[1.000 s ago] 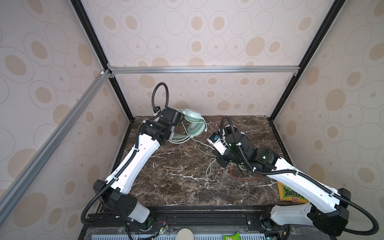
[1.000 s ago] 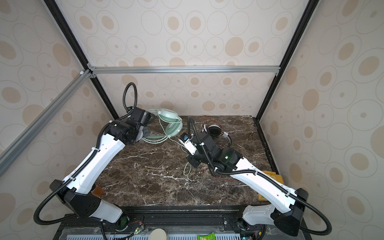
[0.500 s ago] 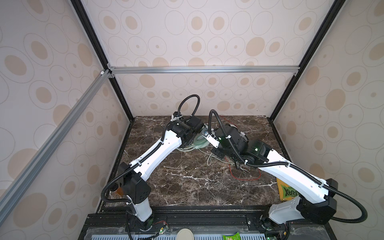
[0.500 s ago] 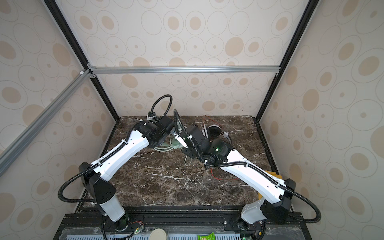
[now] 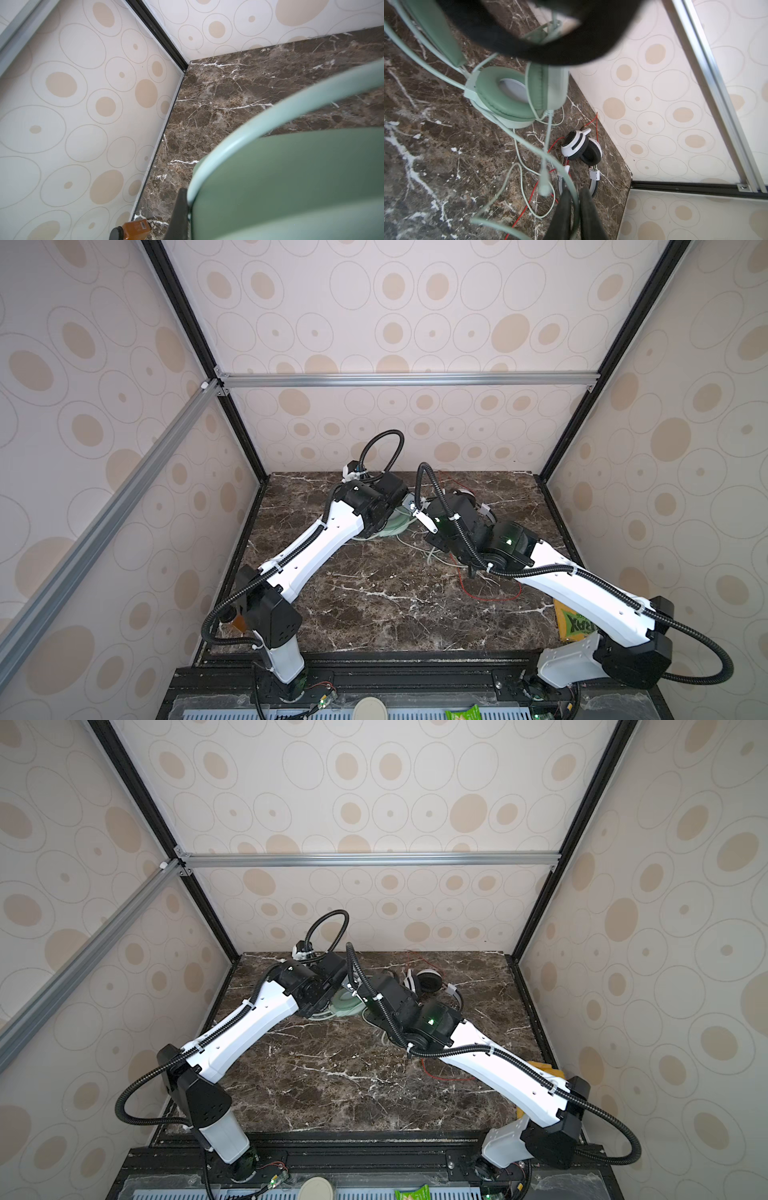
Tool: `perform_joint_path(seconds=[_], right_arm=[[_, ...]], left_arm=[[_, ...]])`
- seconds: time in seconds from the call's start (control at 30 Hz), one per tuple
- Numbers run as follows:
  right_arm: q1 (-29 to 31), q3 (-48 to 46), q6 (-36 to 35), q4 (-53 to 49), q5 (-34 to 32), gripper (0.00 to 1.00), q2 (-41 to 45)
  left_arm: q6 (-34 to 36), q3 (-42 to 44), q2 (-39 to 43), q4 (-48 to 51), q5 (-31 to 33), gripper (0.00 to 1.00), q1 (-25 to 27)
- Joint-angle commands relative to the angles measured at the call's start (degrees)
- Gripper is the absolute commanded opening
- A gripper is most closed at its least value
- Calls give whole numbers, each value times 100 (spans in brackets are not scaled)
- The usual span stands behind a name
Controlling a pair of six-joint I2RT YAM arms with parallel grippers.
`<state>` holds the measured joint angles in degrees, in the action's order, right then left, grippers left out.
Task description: Wrap the headphones
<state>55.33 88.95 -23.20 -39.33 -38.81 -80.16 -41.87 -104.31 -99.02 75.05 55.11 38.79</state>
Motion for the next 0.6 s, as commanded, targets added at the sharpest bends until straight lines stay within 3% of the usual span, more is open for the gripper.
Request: perform_joint_path(seconds=[0.0,0.1,0.23,0.3,0.4,0.57], right_arm=[[4,-121,-155,729,-691,19,461],[-39,-292,-244,1110,-689,20,596],[-392,-199,223,915,3,20,617],[-670,-133,697,607,679,24,607],[-1218,-348,1423,245,2119,39,686],[-2068,-1828,2117,806,4432,60,1291]], left_arm=[[101,54,213,194,503,0,-41],[363,191,390,-55,347,0,-45],[973,506,792,-626,-43,0,-46],[1145,639,976,-815,-213,0,-40],[1258,693,1119,-887,-499,0,-57],[1393,563,1332,-1006,-1192,0,-196]])
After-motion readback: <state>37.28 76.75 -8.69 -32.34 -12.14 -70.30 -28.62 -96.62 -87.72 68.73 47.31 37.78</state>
